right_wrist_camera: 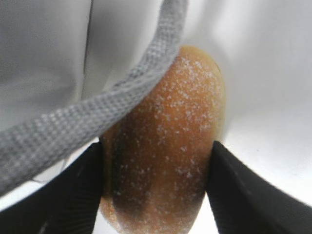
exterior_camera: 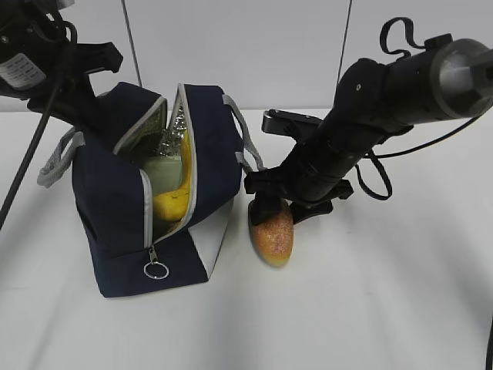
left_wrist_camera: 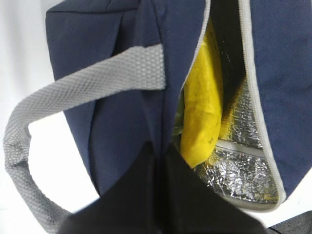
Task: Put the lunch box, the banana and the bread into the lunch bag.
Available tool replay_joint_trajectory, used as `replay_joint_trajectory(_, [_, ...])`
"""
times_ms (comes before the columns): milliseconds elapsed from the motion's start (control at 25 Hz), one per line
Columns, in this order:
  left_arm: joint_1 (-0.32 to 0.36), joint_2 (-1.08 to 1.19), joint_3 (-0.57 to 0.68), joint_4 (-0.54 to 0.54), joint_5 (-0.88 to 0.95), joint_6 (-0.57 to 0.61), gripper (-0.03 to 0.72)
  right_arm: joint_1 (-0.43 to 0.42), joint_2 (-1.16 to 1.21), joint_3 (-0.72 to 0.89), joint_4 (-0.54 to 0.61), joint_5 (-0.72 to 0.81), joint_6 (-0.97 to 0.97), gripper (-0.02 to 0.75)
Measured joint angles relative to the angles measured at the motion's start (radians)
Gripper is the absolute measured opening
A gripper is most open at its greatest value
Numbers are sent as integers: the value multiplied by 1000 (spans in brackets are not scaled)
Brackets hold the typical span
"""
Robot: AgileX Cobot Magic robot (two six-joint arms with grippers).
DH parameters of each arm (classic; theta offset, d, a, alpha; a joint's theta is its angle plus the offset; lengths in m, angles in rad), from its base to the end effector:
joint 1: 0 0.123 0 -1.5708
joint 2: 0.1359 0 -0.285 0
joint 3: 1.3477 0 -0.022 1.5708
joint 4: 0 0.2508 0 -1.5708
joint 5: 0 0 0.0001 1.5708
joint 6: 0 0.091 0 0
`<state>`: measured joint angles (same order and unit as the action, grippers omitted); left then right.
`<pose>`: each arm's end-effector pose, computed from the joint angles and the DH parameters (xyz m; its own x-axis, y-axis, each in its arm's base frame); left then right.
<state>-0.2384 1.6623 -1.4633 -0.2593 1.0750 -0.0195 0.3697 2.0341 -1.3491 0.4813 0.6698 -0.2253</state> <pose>0.3355 -0.1027 0.3128 -0.9318 0.0815 -0.3538 0.1823 0.9478 -0.2618 0.3739 0.1730 0.1538 -0.9324 -0.1943 -0.3048 -0.2930 0.9000 0.3227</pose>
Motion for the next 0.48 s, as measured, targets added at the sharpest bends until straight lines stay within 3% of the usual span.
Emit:
replay_joint_trajectory(120, [0, 0, 0, 0, 1, 0, 0, -13, 0, -63, -99, 100, 27, 456])
replay_joint_trajectory(360, [0, 0, 0, 0, 1, 0, 0, -61, 0, -206, -442, 345, 140, 450])
replay_joint_trajectory(480, [0, 0, 0, 0, 1, 0, 0, -81, 0, -279, -548, 453, 185, 449])
